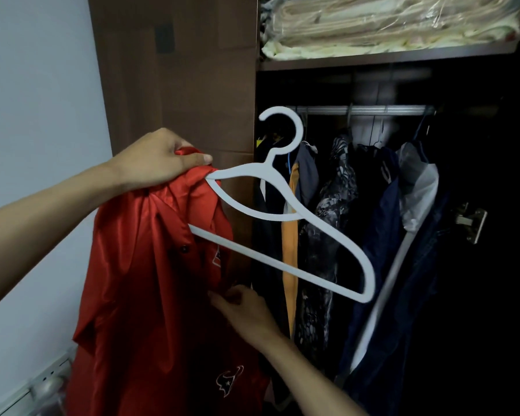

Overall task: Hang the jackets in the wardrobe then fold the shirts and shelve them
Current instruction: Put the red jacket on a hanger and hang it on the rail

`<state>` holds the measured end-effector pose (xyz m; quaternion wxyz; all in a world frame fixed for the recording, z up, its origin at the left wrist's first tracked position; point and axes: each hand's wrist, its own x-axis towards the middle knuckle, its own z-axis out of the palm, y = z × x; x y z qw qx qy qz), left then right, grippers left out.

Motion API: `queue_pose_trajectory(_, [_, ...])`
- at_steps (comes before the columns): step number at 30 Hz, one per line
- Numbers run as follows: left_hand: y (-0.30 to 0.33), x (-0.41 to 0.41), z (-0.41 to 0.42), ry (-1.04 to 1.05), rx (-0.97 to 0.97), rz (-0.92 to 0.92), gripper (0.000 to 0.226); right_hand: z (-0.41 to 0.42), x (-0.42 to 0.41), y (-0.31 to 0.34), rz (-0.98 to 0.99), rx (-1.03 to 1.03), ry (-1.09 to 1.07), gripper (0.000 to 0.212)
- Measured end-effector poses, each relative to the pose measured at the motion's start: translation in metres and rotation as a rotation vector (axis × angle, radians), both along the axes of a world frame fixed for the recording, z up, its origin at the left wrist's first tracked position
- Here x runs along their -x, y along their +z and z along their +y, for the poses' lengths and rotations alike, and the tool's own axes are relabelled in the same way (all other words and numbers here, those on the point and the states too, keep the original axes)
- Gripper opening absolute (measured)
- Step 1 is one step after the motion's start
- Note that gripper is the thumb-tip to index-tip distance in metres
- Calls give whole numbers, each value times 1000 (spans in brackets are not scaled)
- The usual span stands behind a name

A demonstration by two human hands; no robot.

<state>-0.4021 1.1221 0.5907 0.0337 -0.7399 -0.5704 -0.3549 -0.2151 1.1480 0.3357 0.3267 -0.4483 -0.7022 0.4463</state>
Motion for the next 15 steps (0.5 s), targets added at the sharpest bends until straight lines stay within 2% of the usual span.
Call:
queue_pose_trajectory(1, [1, -4, -1, -10, -2, 3, 40, -3, 6, 4, -21, -36, -6, 37])
queue_pose_trajectory(4, [3, -7, -5, 21, -38, 61, 34, -2, 11, 7, -57, -112, -73, 35])
queue_pose_trajectory(7, [5, 0, -11, 60, -43, 77, 32, 1, 3, 6, -32, -100, -36, 15])
queue_pose_trajectory(11, [3, 11, -17, 56, -15, 42, 30, 15, -26, 7, -12, 48, 108, 21])
queue_pose_trajectory(13, [0, 21, -18, 92, -1, 60, 30, 20, -51, 12, 8, 112, 101, 25])
queue_pose_trajectory(15, [-2, 33, -23, 148, 6, 86, 38, 27, -82, 23, 107, 99, 54, 31])
